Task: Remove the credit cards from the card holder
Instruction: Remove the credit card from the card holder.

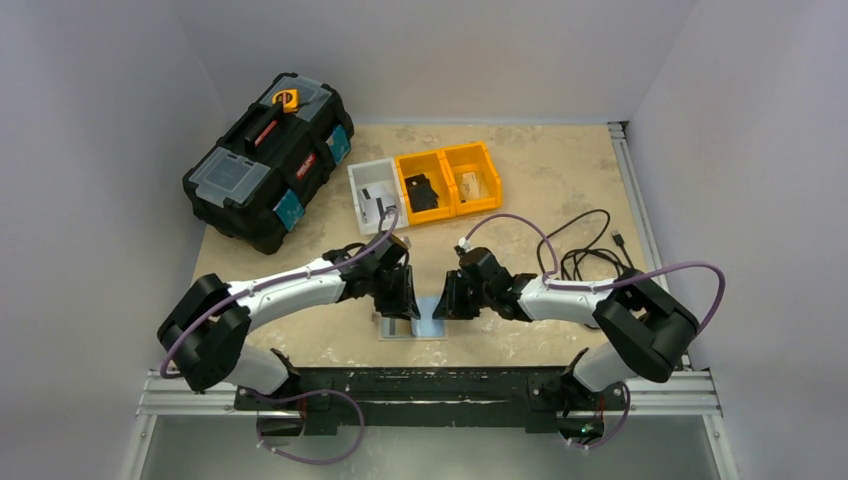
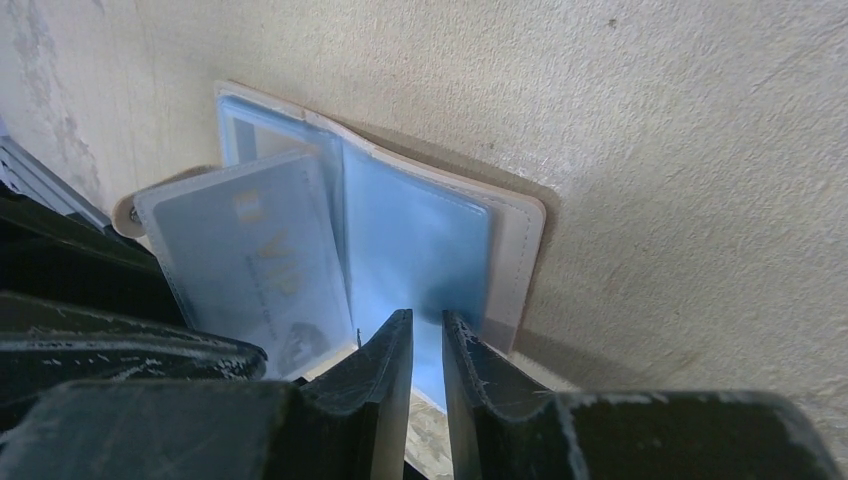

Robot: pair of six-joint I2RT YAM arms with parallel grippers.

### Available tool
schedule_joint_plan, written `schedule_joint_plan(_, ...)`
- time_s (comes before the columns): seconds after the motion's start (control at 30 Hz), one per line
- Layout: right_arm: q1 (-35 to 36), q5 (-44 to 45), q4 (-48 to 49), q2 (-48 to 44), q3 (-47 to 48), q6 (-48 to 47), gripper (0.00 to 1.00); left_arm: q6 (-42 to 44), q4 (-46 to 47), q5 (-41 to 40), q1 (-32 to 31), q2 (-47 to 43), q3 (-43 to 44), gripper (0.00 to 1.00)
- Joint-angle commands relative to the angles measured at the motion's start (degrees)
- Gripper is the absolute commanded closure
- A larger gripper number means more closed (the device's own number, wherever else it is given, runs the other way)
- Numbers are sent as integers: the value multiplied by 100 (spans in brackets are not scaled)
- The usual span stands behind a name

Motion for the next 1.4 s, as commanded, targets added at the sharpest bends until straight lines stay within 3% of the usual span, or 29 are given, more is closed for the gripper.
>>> schedule_joint_plan(0.0, 2, 260, -288, -69, -145, -140, 80, 38, 194, 139, -118, 234, 365, 72)
schedule_joint_plan(0.37, -2, 291, -292, -190, -218, -91, 76, -7, 404, 275, -212, 662, 597, 66)
schedule_joint_plan(0.97, 0, 563, -607, -331, -319, 126, 76, 26, 90, -221, -223, 267, 509, 42)
schedule_joint_plan(1.17, 1, 1138, -1272, -1000, -247, 270, 72, -8, 173, -243, -197, 170, 326, 45)
schedule_joint_plan(1.37, 25, 1525, -1756, -1278, 165, 59, 70, -22, 343, -145, -93, 64, 116, 64)
